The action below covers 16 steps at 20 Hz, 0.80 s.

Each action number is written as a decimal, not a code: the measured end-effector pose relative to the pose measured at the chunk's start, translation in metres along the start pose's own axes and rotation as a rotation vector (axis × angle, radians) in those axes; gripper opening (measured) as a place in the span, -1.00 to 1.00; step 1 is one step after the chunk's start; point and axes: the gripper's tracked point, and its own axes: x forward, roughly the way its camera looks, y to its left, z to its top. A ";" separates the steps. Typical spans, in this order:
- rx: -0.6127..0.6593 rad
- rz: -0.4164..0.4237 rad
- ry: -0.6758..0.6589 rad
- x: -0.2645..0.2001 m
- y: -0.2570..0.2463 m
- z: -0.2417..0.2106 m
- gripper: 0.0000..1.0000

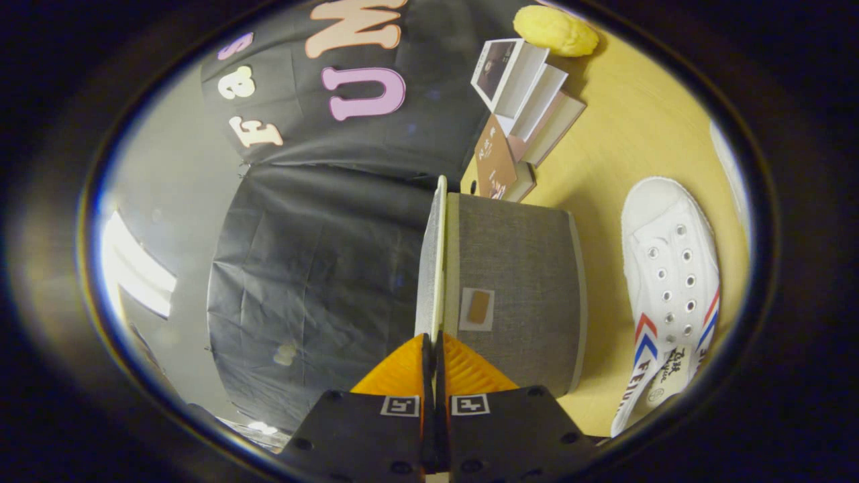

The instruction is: Open the storage box then place both shoes into the box .Put the left shoe in first, then the right shoe, with the right side of both shoes facing outward in a uniform manner.

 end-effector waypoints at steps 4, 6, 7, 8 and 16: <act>-0.043 0.052 -0.004 0.002 0.050 0.006 -0.93; -0.103 0.081 0.002 0.008 0.084 0.005 -0.93; -0.129 0.092 0.002 0.013 0.099 0.004 -0.93; -0.152 0.104 0.003 0.019 0.115 0.000 -0.93; -0.382 0.066 0.007 0.082 0.179 -0.036 -0.92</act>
